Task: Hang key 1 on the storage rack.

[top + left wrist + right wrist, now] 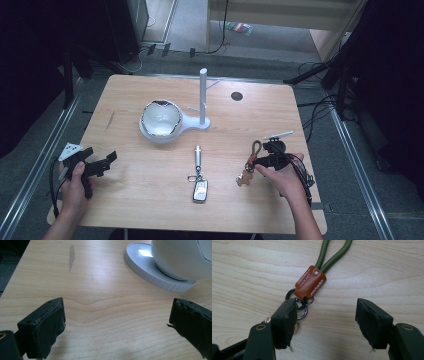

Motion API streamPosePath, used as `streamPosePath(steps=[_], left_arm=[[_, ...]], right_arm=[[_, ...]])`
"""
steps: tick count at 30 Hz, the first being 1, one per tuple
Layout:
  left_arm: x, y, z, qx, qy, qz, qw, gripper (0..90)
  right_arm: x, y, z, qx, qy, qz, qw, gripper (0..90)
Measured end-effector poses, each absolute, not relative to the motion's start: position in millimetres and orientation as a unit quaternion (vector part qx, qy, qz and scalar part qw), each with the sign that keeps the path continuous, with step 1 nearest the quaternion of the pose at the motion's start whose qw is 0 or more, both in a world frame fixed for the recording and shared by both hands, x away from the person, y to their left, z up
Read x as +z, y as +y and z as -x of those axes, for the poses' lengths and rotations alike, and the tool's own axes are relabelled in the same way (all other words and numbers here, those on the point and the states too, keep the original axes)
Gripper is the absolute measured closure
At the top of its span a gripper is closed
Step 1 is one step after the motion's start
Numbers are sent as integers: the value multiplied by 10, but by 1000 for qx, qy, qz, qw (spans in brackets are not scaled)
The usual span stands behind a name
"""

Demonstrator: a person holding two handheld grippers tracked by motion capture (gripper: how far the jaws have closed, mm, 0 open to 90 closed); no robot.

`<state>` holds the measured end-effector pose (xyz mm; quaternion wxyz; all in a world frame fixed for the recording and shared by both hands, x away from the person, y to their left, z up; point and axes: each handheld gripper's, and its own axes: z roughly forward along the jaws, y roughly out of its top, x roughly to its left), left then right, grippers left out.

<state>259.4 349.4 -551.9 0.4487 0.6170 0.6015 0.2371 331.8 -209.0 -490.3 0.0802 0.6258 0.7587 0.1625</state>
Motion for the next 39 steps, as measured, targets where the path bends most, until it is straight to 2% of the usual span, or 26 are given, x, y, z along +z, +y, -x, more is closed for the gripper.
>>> streamPosePath(steps=[23,39], left_arm=[[-5519,3501,-2597,235,603,-617,448,7],[-5519,3506,-2597,235,603,-616,449,7]], right_arm=[[-4851,-1975,-3554,111,755,-645,40,361],[-4945,-1805,-3717,92,749,-656,18,458]])
